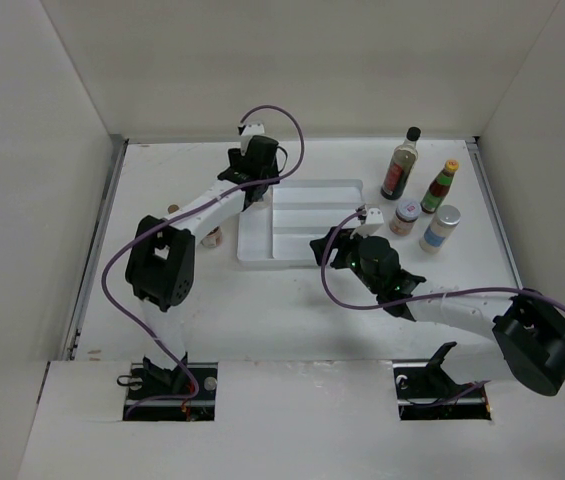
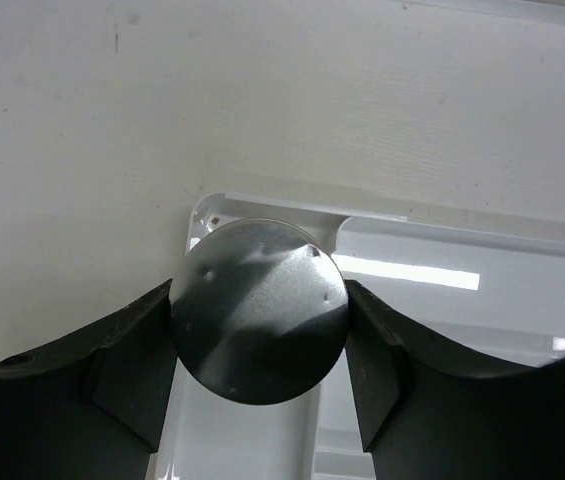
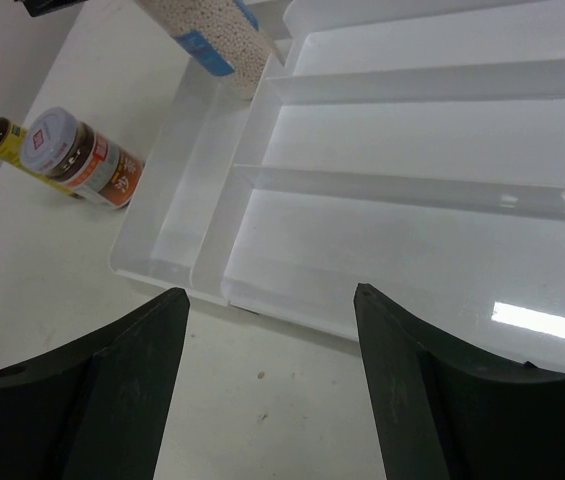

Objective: Organize the condiment bottles

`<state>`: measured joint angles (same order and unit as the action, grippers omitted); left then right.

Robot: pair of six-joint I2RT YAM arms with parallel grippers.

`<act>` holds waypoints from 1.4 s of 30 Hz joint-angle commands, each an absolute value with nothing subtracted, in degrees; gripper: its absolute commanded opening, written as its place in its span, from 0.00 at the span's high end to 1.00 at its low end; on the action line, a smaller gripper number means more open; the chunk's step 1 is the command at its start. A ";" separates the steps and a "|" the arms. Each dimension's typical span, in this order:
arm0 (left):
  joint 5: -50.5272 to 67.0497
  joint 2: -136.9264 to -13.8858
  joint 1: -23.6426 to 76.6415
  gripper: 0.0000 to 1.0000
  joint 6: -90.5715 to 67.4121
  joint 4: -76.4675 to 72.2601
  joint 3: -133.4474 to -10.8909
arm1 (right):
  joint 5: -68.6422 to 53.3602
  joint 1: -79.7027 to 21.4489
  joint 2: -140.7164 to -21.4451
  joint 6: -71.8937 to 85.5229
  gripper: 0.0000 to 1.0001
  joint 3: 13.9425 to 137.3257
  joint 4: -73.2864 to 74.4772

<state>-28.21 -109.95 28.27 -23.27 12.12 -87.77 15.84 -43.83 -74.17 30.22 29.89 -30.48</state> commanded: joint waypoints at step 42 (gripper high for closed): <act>-32.17 -78.39 21.58 0.20 -31.91 -3.16 -45.35 | 15.47 -43.64 -74.44 29.71 0.18 30.76 -33.66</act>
